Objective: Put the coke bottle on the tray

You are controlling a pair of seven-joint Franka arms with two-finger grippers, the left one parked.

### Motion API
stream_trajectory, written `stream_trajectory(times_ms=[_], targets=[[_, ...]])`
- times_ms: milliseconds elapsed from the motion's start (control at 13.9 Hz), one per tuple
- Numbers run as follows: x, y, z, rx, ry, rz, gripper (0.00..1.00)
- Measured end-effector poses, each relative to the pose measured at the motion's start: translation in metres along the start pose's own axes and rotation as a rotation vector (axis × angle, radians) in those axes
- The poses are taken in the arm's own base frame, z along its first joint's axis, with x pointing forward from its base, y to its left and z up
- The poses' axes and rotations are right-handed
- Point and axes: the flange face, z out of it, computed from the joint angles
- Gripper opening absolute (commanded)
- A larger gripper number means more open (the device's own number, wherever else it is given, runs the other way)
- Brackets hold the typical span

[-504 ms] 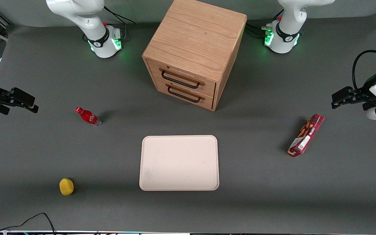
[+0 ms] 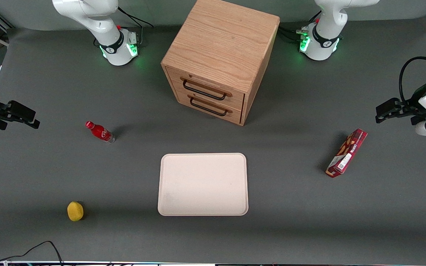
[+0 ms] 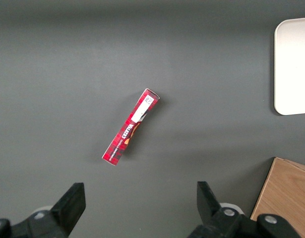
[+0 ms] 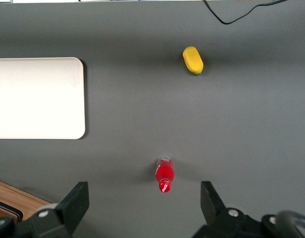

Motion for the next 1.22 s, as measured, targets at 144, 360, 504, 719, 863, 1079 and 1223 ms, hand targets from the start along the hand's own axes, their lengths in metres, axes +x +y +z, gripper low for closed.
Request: stream_trajectory(times_ms=[144,360,504,719,863,1079,1223], targets=[[0.000,0.000,0.002,0.000,-0.004,-0.001,1.00],[0.000,0.000,0.002,0.000,-0.005,0.000,1.00],[0.000,0.001,0.004,0.000,-0.010,0.001,1.00],[0.000,0.001,0.013,-0.001,-0.030,0.002,1.00],[-0.001,0.001,0.021,-0.002,-0.045,0.002,1.00],[-0.001,-0.002,0.023,-0.001,-0.050,-0.003,1.00],[-0.001,-0.002,0.023,-0.001,-0.051,-0.004,1.00]])
